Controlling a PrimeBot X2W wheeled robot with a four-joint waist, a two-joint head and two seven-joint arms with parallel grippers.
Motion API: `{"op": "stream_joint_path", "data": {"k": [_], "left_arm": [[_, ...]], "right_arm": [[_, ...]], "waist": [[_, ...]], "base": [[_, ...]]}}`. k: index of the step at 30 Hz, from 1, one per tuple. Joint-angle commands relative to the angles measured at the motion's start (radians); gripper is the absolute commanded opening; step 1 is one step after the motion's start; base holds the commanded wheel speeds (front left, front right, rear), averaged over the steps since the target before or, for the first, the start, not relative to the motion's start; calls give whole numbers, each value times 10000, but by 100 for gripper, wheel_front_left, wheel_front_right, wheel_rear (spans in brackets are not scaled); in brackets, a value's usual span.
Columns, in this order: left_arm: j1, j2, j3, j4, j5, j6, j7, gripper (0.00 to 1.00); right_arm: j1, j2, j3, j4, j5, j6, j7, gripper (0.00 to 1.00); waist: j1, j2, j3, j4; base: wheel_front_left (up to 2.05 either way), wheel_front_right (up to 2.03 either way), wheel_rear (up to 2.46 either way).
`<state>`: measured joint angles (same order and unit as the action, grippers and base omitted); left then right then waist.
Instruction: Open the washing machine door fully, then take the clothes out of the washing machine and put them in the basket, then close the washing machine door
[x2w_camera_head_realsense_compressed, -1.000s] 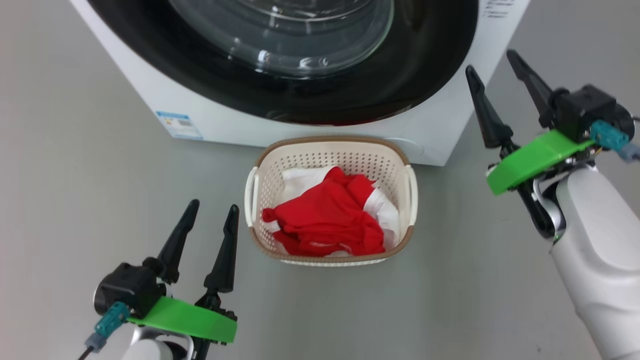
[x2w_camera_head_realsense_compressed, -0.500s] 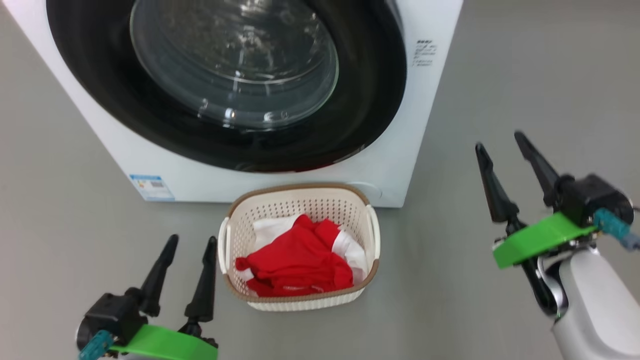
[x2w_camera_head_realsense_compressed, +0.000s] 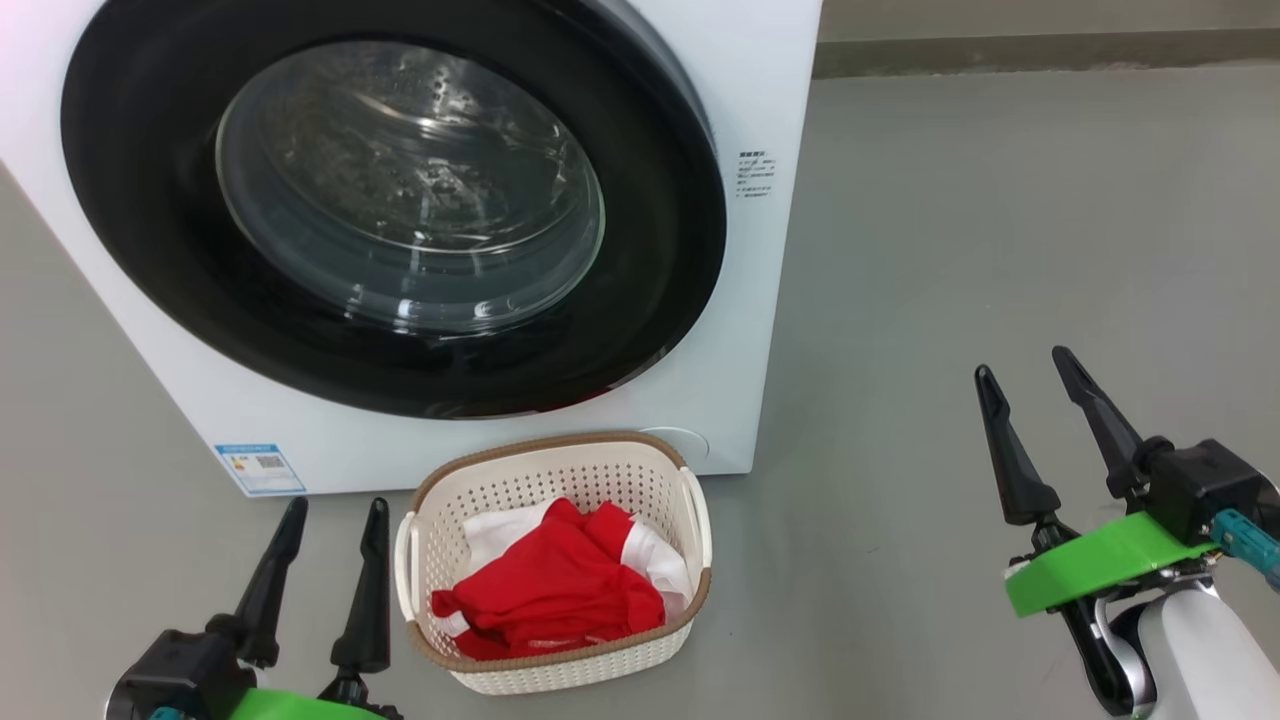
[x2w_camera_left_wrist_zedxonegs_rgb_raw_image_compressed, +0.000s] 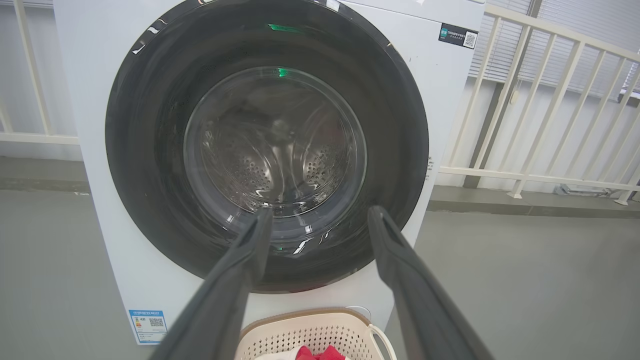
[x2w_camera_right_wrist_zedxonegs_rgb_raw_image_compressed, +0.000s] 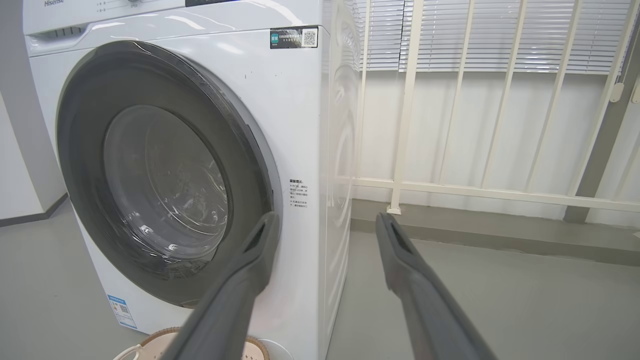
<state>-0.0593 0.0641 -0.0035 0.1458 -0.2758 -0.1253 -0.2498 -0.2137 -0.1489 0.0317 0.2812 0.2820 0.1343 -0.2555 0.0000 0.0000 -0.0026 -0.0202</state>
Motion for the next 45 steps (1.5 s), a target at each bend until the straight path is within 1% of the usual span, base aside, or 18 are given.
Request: {"op": "stream_joint_path", "data": {"k": [1,12,23,33,34,39,41,45], "left_arm": [[-88,69,363,-308,89,-54,-120,100],[252,112,482,-418,270,-54,-120,100],[575,122,569,-362,280,-54,-120,100],[604,118,436,-349,295,-54,-120,100],[823,-12,120,-70,203,4,9,0],[1111,-218,29,579,174,13,46,0],[1073,-217,63,607,-32,12,113,0],[1025,-214,104,608,-467,10,236,0]], "right_arm": [[2,-20,122,-383,-4,-36,-63,100],[1228,-187,-47,-1249,116,-36,-63,100],[1772,-128,-258,-1327,175,-36,-63,100],[1913,-214,-268,-1323,232,-36,-63,100],[1966,-23,-453,-1016,196,2,2,0],[2433,287,-424,-356,221,2,16,0],[2397,298,-445,-334,422,1,80,0],[2358,321,-486,-349,841,0,203,0]], "waist": [[0,0,-126,-116],[0,0,-578,-151],[0,0,-954,-225],[0,0,-958,-190],[0,0,-961,-195],[0,0,-961,-195],[1,0,-951,-192],[22,0,-932,-176]], "base": [[0,0,0],[0,0,0],[0,0,0],[0,0,0],[0,0,0],[0,0,0],[0,0,0],[0,0,0]]}}
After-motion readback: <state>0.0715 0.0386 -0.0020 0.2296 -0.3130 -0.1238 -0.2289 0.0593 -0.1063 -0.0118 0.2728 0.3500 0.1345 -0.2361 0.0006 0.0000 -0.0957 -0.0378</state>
